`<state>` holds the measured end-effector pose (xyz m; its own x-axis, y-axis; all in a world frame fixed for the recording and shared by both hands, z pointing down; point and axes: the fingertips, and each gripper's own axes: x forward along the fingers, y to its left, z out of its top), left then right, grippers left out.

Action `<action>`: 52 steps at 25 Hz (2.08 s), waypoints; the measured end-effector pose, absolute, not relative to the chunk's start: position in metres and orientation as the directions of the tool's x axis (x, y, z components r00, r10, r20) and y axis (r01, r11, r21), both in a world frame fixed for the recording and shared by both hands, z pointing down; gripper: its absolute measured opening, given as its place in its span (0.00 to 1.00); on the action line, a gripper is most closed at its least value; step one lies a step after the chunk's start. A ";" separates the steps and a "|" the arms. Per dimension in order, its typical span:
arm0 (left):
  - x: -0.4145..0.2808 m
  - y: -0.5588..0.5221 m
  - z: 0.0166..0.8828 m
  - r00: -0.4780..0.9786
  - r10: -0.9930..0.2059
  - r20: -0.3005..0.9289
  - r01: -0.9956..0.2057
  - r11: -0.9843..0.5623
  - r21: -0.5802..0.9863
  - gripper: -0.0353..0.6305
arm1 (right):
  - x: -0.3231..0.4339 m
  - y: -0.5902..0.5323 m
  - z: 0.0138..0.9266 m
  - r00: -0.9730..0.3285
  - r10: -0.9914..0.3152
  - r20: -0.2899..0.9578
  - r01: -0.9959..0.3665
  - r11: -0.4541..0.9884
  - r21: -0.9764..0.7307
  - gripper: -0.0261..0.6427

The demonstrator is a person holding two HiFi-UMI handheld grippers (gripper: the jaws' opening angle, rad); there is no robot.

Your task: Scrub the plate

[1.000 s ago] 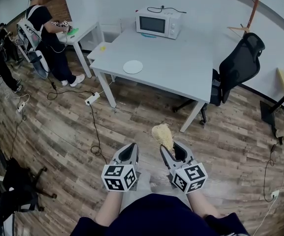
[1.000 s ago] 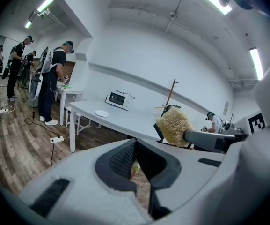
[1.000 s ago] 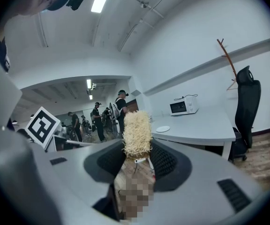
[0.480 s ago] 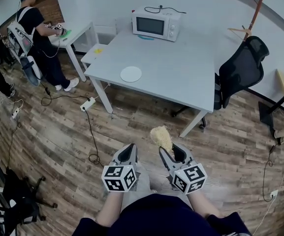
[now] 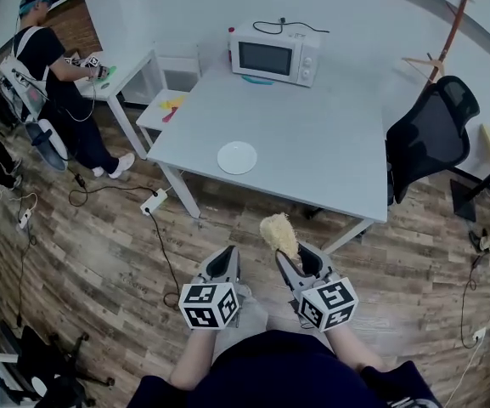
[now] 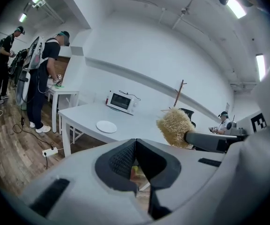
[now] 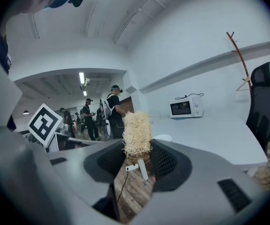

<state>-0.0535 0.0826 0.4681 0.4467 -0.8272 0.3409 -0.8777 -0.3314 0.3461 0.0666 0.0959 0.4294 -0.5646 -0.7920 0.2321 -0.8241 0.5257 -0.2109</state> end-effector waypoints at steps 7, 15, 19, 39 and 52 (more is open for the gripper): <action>-0.089 0.005 0.461 0.466 -0.816 0.341 -0.872 -0.359 0.332 0.08 | 0.033 0.026 0.419 -0.544 -0.810 0.220 -0.838 0.508 -0.200 0.28; -0.112 -0.060 0.465 0.495 -0.794 0.353 -0.860 -0.391 0.328 0.08 | 0.013 -0.033 0.422 -0.506 -0.831 0.231 -0.861 0.472 -0.189 0.28; -0.120 -0.079 0.473 0.493 -0.790 0.365 -0.861 -0.385 0.331 0.08 | 0.011 -0.051 0.426 -0.492 -0.836 0.242 -0.870 0.463 -0.169 0.28; -0.120 -0.193 0.532 0.455 -0.769 0.449 -0.881 -0.315 0.353 0.08 | 0.011 -0.187 0.482 -0.525 -0.786 0.327 -0.848 0.513 -0.128 0.28; -0.112 -0.269 0.601 0.445 -0.695 0.564 -0.887 -0.257 0.383 0.08 | 0.007 -0.268 0.553 -0.540 -0.702 0.464 -0.826 0.549 -0.131 0.28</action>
